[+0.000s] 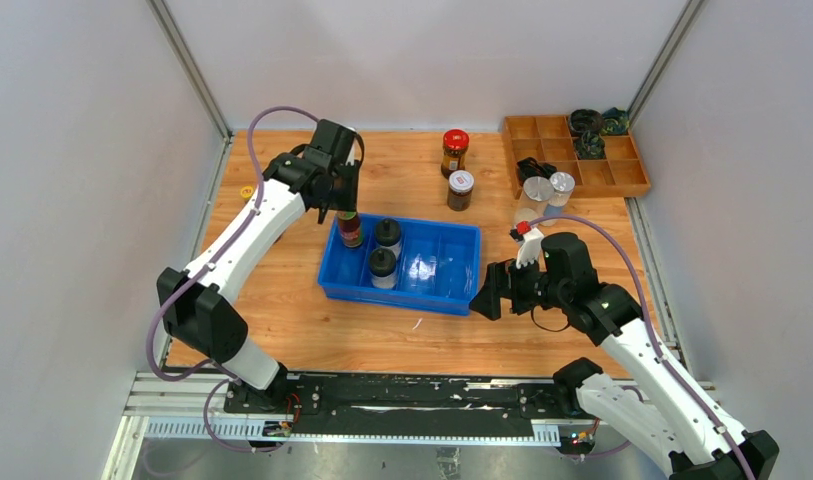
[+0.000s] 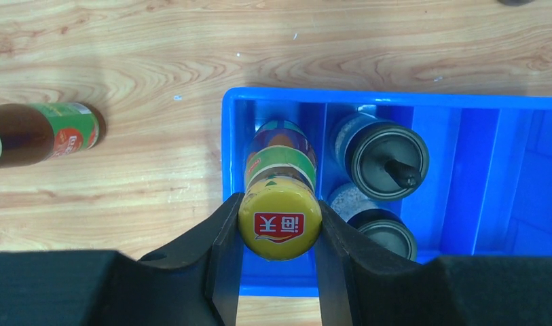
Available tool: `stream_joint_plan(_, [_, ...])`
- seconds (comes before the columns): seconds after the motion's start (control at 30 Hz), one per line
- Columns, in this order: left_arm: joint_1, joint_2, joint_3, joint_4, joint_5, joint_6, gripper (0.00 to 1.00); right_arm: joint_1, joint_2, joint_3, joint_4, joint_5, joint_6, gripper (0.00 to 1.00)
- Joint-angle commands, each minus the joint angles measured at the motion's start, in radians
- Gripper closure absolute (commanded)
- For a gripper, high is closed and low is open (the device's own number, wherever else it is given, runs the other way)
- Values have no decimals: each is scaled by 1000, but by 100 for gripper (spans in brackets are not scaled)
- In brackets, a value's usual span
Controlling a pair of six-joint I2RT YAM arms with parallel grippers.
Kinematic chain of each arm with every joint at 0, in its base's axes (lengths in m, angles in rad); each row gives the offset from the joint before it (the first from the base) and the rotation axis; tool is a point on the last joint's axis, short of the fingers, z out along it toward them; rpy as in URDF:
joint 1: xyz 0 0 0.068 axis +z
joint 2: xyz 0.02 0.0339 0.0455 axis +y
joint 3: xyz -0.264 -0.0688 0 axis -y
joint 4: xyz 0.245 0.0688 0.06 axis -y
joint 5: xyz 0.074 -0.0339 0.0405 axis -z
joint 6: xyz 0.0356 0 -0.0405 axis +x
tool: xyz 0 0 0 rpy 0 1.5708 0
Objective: Organize the condiment bottles
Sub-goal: Place the bottle in the storage box.
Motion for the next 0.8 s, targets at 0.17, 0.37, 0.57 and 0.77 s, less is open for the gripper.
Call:
stream_joint_plan(0.17, [-7, 5, -57, 154, -25, 3, 86, 13, -3, -14, -2, -13, -19, 0])
stream_joint_plan(0.37, [-7, 12, -86, 187, -37, 4, 86, 13, 0, -14, -2, -14, -19, 0])
stream_joint_plan(0.57, [-7, 21, -117, 216, -37, 3, 86, 13, 0, -14, -2, -14, -17, 0])
stream_joint_plan(0.77, [-7, 28, -132, 224, -31, -1, 86, 13, 0, -15, -2, -12, -17, 0])
